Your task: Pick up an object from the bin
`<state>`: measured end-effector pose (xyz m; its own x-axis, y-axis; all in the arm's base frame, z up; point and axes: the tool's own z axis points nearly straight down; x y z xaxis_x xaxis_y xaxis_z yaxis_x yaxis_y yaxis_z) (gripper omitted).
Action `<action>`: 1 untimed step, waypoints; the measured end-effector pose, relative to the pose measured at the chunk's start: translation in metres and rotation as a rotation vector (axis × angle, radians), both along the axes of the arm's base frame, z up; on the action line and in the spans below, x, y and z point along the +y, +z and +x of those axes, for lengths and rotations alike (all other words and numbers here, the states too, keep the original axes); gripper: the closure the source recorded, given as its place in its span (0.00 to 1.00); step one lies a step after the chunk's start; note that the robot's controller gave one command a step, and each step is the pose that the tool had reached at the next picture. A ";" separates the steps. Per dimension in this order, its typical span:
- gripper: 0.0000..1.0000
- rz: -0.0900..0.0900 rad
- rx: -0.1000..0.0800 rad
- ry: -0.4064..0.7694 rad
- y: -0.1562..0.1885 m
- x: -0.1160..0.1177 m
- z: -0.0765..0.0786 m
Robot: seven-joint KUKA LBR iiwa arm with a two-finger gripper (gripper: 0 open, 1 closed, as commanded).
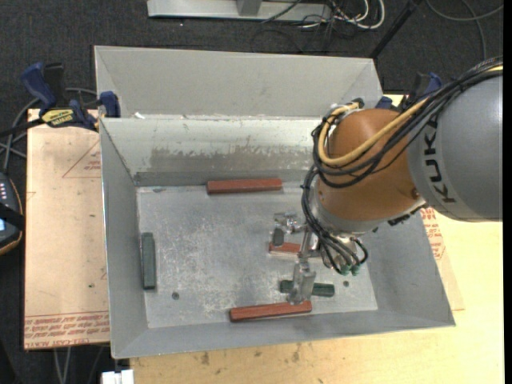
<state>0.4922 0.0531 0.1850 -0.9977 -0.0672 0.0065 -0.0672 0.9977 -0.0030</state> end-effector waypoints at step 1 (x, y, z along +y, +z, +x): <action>0.00 0.004 -0.002 0.042 -0.113 -0.043 0.000</action>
Offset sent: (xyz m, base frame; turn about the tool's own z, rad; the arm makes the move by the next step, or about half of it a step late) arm 0.0003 -0.0423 -0.1089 -0.0471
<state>0.4918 0.0096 0.0722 -0.9940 -0.1092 0.0043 -0.1092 0.9940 0.0009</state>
